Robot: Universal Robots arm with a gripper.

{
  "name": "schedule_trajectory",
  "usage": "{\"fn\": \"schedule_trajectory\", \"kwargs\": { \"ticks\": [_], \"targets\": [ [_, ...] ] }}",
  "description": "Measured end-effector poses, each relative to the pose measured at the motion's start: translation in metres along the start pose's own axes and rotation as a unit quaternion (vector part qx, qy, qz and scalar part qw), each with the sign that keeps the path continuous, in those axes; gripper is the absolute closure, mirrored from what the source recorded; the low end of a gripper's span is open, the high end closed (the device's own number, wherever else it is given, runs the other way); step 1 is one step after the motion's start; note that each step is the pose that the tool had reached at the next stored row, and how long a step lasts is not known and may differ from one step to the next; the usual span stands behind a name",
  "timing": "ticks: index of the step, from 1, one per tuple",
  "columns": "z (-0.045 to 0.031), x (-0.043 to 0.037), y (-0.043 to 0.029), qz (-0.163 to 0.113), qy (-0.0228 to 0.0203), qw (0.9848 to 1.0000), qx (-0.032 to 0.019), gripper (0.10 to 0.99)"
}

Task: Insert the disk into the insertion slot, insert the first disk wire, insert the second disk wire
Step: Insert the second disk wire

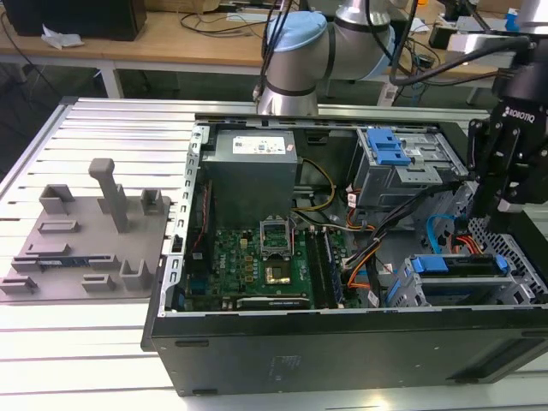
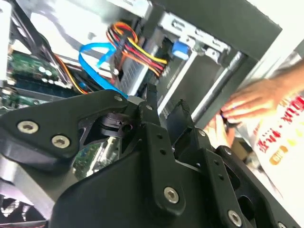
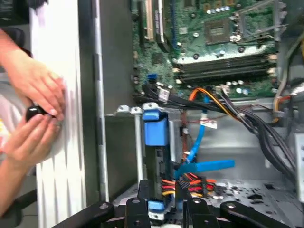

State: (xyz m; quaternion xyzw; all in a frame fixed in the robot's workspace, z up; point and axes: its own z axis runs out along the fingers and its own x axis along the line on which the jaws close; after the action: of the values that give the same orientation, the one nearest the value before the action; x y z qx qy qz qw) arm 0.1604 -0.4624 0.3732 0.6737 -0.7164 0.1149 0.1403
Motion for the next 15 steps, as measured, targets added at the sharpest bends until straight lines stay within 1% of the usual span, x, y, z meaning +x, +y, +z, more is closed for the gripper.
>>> {"fn": "schedule_trajectory", "kwargs": {
  "ticks": [1, 2, 3, 4, 6, 9, 12, 15],
  "targets": [
    [-0.0002, -0.0015, 0.0042, 0.0, 0.0066, 1.0, 0.0005, 0.725],
    [-0.0008, -0.004, 0.0067, 0.0, 0.0082, 1.0, 0.0006, 0.725],
    [-0.0023, -0.0086, 0.0103, 0.0, 0.0102, 0.9999, 0.0007, 0.725],
    [-0.004, -0.0138, 0.0123, 0.0, 0.011, 0.9999, 0.0007, 0.725],
    [-0.0064, -0.0199, 0.0133, 0.0, 0.0111, 0.9999, 0.001, 0.725],
    [-0.0073, -0.0224, 0.0129, 0.0, 0.0111, 0.9999, 0.001, 0.725],
    [-0.0091, -0.0272, 0.0124, 0.0, 0.0107, 0.9999, 0.001, 0.725],
    [-0.0094, -0.0279, 0.0123, 0.0, 0.0108, 0.9999, 0.0008, 0.725]
  ]
}}
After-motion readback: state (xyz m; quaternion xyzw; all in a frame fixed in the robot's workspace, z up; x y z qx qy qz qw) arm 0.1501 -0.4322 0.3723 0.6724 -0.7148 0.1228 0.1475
